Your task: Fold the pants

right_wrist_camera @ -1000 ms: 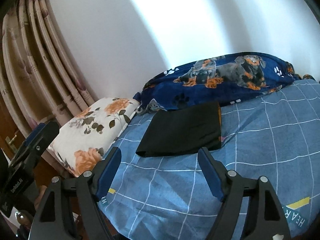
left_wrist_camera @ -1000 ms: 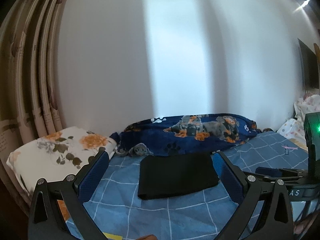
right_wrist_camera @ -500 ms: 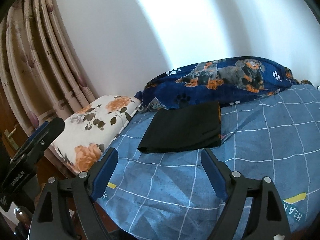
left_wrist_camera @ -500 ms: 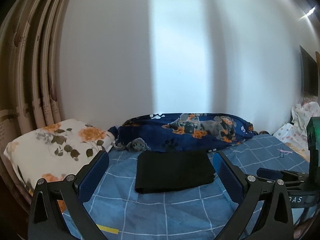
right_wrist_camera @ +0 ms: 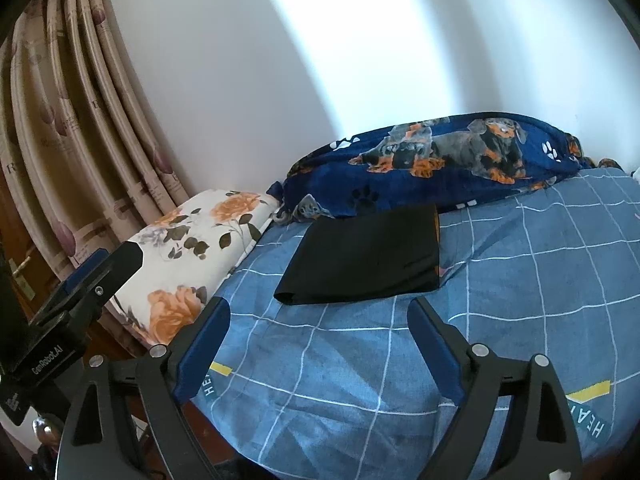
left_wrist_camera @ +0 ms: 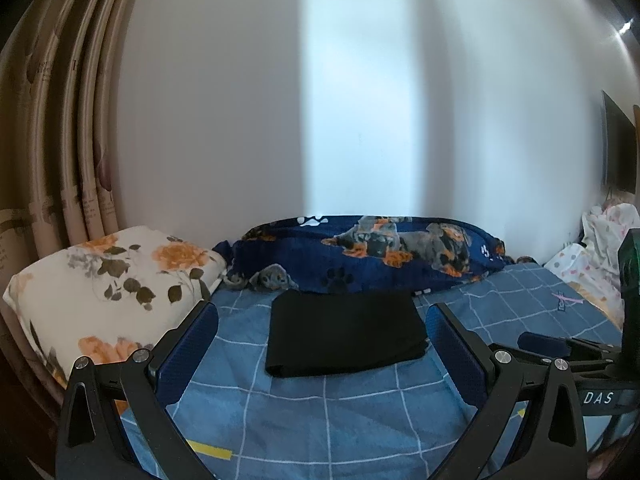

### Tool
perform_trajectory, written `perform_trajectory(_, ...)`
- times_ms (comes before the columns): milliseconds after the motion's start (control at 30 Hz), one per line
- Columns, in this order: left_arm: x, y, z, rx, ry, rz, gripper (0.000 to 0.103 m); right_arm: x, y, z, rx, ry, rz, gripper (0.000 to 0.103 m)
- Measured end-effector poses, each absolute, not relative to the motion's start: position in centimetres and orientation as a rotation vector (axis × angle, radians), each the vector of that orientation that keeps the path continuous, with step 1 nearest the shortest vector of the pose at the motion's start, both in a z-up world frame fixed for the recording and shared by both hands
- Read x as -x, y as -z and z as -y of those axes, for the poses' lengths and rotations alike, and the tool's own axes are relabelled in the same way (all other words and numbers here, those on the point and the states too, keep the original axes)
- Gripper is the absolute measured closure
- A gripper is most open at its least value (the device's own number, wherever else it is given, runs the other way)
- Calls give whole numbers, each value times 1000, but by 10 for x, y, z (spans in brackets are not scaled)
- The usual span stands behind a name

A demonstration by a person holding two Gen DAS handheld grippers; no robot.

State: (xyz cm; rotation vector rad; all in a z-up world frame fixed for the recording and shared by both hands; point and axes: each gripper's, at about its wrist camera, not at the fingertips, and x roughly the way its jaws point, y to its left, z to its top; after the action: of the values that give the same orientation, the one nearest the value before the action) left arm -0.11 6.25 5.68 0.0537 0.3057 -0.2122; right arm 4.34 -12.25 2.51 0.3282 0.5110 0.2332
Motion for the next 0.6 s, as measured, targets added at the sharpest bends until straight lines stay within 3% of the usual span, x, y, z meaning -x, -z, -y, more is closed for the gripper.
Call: perform_trajectory(600, -10, -46, -62, -28, 250, -371, 0, -51, -15, 125, -335, -236, -541, 13)
